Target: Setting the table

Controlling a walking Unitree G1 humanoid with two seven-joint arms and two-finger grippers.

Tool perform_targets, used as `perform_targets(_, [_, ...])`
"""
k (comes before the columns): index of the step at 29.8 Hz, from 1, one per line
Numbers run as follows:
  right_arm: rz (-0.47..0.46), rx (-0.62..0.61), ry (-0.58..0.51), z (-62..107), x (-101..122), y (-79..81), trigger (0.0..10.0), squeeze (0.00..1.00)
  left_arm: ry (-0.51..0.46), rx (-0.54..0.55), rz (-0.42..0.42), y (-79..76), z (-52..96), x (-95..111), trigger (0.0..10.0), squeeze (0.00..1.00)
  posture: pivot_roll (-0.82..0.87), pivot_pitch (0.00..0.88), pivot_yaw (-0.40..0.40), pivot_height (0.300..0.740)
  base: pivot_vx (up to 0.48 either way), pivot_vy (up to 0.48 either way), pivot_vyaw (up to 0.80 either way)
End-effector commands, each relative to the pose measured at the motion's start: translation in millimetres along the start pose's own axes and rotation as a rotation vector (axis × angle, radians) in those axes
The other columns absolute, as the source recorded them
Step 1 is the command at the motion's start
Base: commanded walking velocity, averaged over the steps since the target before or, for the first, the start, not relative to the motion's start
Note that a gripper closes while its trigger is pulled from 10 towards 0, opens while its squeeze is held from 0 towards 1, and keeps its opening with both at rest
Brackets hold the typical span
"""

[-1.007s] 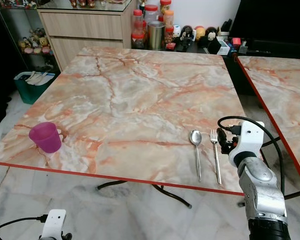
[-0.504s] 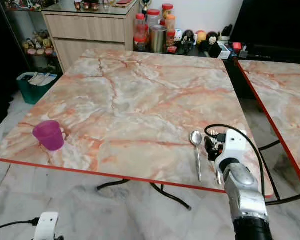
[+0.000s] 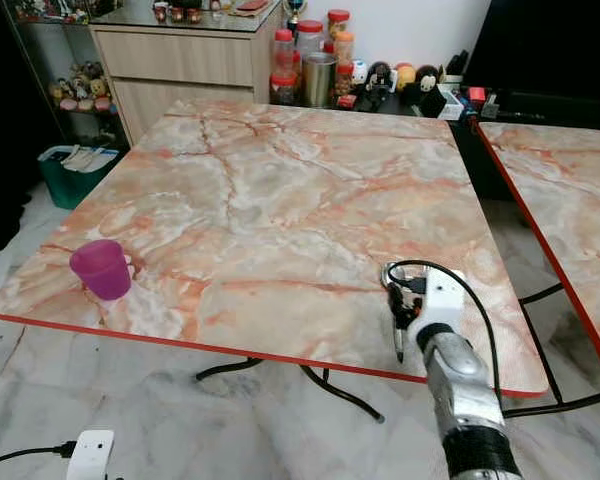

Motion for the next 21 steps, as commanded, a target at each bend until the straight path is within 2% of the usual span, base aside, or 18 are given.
perform_targets(1, [0.009,0.01,-0.004,-1.8,0.1,1.9,10.0,0.0,0.003,0.012,-0.01,3.4,0.3,-2.4,10.0,0.0,0.06,0.0,-0.028,0.74,0.0,0.0,0.0])
perform_targets(7, [0.008,0.018,0.0,-6.3,-0.9,8.2,10.0,0.0,0.006,0.015,-0.016,4.8,0.3,-2.0,10.0,0.0,0.07,0.0,-0.021,0.74,0.0,0.0,0.0])
perform_targets(21, [-0.001,-0.011,0.01,-8.7,-10.1,6.4,10.0,0.0,0.008,0.019,-0.018,5.5,0.2,-1.7,10.0,0.0,0.08,0.006,-0.019,0.74,0.0,0.0,0.0])
Point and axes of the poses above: a point about 5 cm out from each wrist's last joint towards the gripper, its own z axis pointing back from the gripper into the wrist, its own x axis along the axis of the wrist's last joint, y = z × x, the point moved 5 cm from there along -z, pointing out of the wrist towards the gripper, and after that the axes turned 7 degrees about -z, right-handed, at the moved point
